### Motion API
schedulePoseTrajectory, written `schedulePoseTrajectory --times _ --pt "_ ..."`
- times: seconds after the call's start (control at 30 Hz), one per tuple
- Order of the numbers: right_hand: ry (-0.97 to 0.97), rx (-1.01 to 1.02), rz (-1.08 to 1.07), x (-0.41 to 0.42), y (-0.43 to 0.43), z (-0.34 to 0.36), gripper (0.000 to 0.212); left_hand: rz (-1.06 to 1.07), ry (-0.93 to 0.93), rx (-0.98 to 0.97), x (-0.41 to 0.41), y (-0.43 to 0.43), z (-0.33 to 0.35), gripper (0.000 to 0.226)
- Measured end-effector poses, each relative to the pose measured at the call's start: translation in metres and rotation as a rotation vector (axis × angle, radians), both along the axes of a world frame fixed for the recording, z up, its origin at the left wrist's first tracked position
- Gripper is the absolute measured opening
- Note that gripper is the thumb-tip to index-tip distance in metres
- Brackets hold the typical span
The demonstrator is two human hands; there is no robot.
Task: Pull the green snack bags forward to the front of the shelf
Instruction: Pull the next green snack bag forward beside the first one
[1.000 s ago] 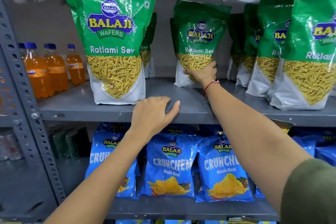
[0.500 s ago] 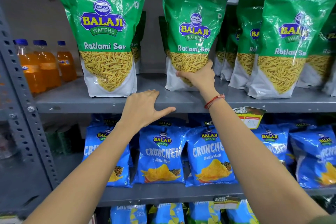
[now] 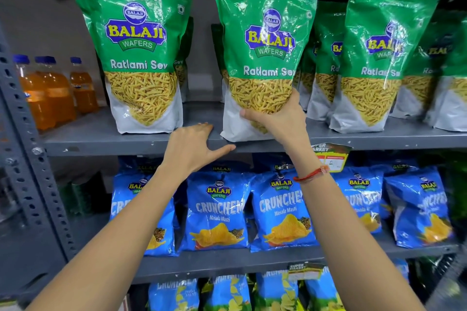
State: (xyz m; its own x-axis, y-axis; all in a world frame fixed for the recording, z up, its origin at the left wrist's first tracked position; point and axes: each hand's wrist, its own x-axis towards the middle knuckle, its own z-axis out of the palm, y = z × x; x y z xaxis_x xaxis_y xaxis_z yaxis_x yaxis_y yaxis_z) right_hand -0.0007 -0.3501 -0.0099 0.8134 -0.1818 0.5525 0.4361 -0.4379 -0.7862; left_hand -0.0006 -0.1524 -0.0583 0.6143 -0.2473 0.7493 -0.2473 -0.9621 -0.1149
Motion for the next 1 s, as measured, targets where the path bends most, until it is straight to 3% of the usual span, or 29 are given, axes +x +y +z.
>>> schedulePoseTrajectory --times 0.23,0.43,0.67,1.0 --pt "-0.083 0.124 0.193 -0.009 -0.014 -0.011 0.142 -0.015 -0.006 -0.002 0.001 0.001 0.000 0.079" --pt "-0.077 0.196 0.302 -0.002 -0.017 -0.008 0.117 -0.029 -0.009 -0.033 0.001 0.000 0.000 0.081" --pt "-0.070 0.226 0.263 0.008 -0.010 -0.004 0.118 -0.006 -0.035 -0.005 0.002 0.000 -0.001 0.078" --pt "-0.052 0.224 0.189 0.031 -0.003 0.001 0.107 -0.005 -0.026 -0.019 0.001 0.000 -0.001 0.096"
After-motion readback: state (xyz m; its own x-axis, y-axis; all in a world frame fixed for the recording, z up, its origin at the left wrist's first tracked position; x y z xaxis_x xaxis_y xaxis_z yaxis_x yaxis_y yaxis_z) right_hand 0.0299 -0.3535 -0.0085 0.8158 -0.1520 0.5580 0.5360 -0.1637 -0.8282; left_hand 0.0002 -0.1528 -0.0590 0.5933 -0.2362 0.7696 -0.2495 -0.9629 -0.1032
